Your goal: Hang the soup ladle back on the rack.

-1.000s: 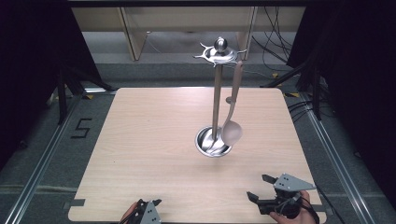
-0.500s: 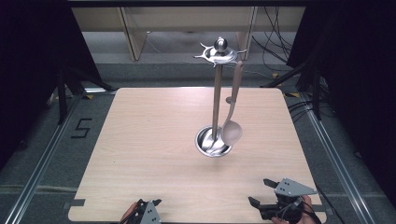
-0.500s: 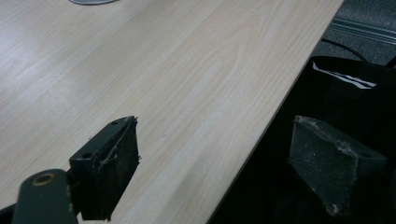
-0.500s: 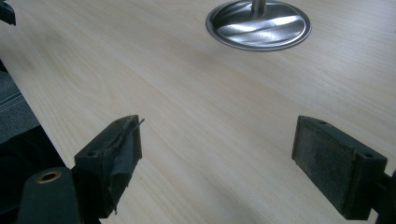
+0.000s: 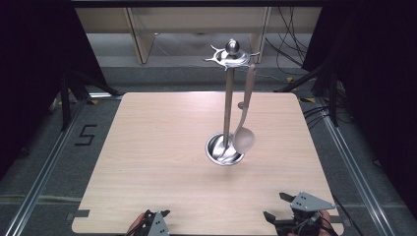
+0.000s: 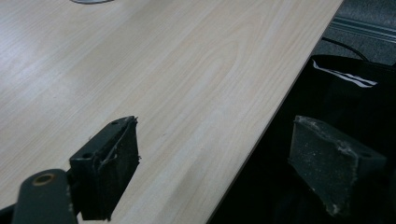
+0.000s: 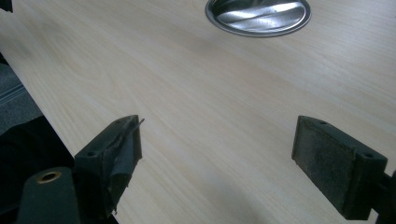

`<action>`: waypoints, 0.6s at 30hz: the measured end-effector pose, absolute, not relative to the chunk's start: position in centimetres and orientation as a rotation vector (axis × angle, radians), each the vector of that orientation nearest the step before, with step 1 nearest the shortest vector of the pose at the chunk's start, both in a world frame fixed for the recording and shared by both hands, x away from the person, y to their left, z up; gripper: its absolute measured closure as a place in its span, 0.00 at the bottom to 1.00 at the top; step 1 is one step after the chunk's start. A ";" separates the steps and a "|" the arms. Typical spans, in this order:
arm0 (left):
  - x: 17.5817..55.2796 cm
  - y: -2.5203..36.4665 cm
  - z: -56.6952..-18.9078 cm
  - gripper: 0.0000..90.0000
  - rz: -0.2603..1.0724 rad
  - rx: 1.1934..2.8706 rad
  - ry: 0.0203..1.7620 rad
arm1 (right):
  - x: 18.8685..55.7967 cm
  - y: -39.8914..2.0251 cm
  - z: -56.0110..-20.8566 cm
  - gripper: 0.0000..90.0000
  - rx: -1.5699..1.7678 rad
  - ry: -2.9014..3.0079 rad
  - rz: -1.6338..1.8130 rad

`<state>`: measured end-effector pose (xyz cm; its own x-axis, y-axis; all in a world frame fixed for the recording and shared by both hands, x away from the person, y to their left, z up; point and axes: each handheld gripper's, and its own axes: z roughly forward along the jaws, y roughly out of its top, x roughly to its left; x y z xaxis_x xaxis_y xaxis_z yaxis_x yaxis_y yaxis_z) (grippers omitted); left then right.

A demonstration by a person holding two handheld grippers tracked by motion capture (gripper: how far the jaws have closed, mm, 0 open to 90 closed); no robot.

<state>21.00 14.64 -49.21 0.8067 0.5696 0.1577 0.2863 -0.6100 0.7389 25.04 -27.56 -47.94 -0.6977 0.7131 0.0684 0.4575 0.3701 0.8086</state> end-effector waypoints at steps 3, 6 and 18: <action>21.0 14.6 -49.3 0.17 0.483 2.251 0.630 | 24.7 -27.6 -48.0 0.19 1.056 2.335 1.215; 21.0 14.5 -49.3 0.17 0.477 2.253 0.631 | 24.5 -27.5 -48.2 0.19 1.052 2.353 1.214; 21.0 14.5 -49.3 0.17 0.479 2.254 0.628 | 24.7 -27.6 -49.0 0.19 1.041 2.381 1.192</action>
